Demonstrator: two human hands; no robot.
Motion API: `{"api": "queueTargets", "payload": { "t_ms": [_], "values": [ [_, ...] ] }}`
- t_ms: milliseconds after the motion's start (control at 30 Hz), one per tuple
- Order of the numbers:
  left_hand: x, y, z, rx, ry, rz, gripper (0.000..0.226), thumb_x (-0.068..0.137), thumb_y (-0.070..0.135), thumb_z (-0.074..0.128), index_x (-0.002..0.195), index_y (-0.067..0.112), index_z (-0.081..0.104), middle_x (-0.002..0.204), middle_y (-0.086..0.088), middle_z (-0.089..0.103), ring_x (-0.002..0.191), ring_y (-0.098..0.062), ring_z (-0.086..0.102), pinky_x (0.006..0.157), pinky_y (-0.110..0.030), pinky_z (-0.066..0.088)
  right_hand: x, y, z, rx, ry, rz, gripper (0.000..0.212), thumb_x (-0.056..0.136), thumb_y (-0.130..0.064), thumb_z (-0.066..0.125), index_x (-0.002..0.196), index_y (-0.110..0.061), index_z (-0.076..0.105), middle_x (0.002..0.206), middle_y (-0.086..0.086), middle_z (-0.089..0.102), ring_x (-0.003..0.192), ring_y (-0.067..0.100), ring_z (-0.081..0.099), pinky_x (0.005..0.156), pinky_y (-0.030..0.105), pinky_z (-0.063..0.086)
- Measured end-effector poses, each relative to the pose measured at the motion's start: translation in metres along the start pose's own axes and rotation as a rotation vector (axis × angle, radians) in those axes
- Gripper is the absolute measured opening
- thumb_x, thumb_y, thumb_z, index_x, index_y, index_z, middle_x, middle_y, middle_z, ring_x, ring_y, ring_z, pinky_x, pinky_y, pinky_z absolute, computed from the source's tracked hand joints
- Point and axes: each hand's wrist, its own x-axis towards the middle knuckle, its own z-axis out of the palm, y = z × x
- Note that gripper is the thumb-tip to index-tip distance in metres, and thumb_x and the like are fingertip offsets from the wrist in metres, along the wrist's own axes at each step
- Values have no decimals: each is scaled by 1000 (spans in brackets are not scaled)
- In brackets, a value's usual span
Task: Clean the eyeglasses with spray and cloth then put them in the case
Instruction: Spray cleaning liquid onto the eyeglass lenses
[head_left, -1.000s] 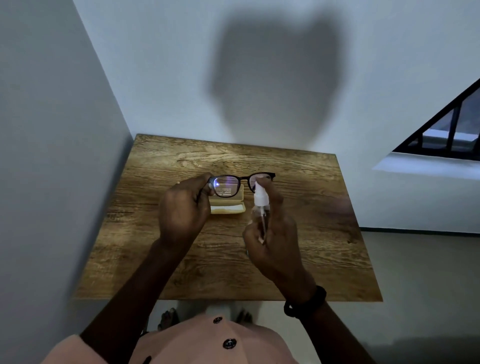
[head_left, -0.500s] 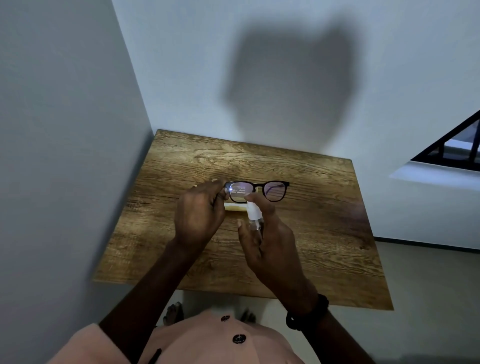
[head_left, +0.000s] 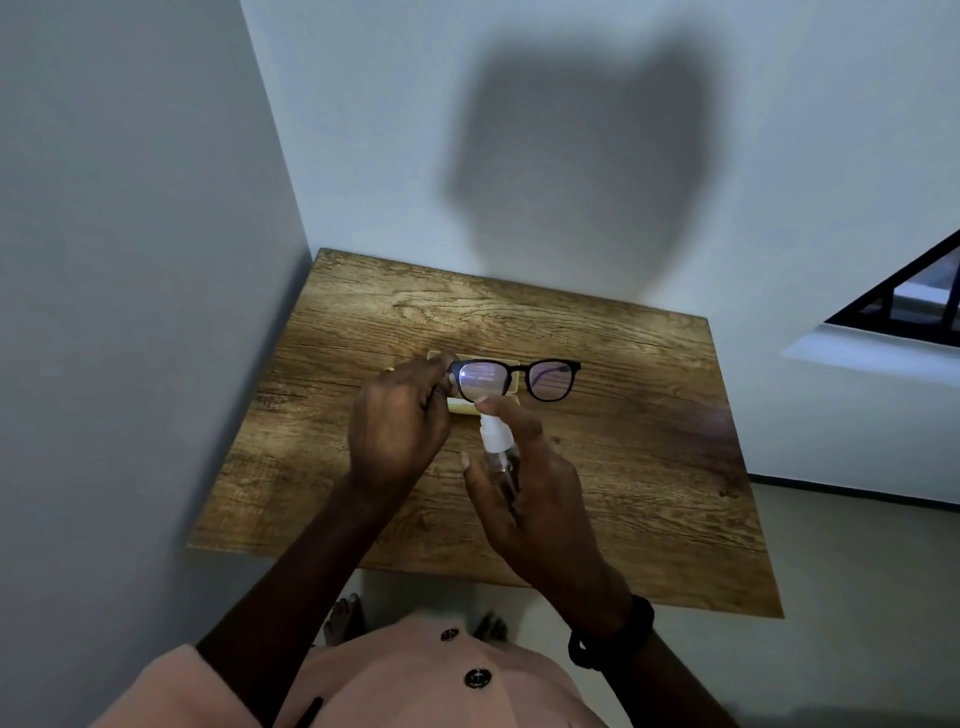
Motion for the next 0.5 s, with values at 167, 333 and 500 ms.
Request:
{"api": "queueTargets", "payload": {
  "t_ms": [167, 333, 500],
  "values": [
    [3, -2, -3, -14, 13, -44, 25, 98, 14, 57, 113, 12, 76, 93, 0, 78, 76, -18, 71, 65, -22, 42, -3, 2, -6, -7, 115, 3, 53, 98, -27, 59, 145, -33, 35, 78, -15, 55, 56, 2, 53, 55, 12, 39],
    [7, -6, -5, -12, 25, -62, 20, 97, 10, 59, 107, 14, 76, 86, 0, 76, 71, -17, 68, 63, -20, 34, -1, 15, -26, -13, 270, 8, 54, 97, -25, 61, 143, -38, 35, 71, -9, 55, 57, 14, 59, 47, 34, 51],
    [9, -2, -5, -22, 49, -46, 23, 95, 10, 59, 108, 13, 77, 87, 0, 77, 70, -16, 68, 62, -21, 36, -1, 19, -37, -26, 249, -27, 55, 97, -27, 59, 139, -50, 32, 73, -7, 57, 60, 11, 62, 50, 31, 53]
  ]
}}
